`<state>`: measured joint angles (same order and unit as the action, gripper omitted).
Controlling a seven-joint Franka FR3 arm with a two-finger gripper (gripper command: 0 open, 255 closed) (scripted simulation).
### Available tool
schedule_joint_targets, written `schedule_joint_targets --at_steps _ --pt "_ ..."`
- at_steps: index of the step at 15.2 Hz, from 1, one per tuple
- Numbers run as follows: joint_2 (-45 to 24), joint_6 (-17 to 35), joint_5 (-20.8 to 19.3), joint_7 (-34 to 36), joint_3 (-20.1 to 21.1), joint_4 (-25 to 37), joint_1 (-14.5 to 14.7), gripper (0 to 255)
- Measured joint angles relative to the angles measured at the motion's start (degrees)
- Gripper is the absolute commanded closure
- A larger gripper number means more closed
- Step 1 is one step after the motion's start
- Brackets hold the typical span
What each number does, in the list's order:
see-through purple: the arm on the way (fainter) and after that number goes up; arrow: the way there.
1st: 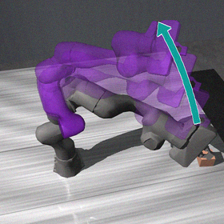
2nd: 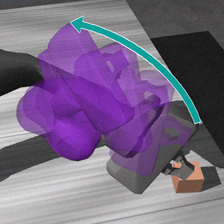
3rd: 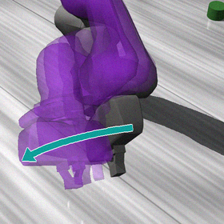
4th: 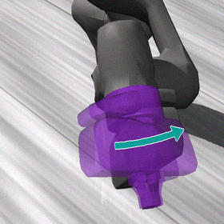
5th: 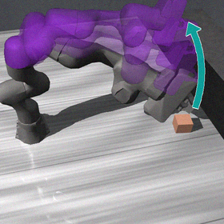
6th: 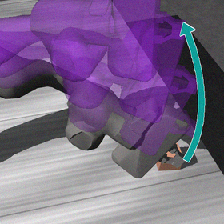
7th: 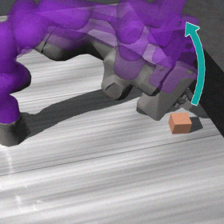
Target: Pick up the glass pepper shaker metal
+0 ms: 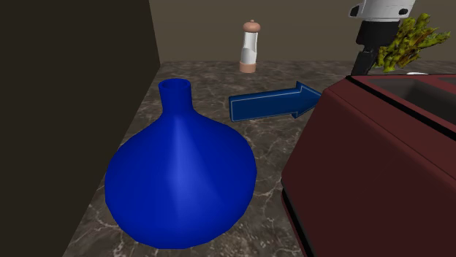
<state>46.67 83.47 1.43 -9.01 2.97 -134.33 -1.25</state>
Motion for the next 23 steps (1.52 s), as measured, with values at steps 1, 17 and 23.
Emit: schedule_joint_targets --at_steps 1,17,23 --pt "0.0 0.0 0.0 0.0 0.0 0.0 0.0 0" --pt "-22.97 19.6 -0.56 3.05 2.04 17.77 -1.17 0" --pt "-32.01 23.92 -1.63 4.19 2.59 28.23 -1.67 0"
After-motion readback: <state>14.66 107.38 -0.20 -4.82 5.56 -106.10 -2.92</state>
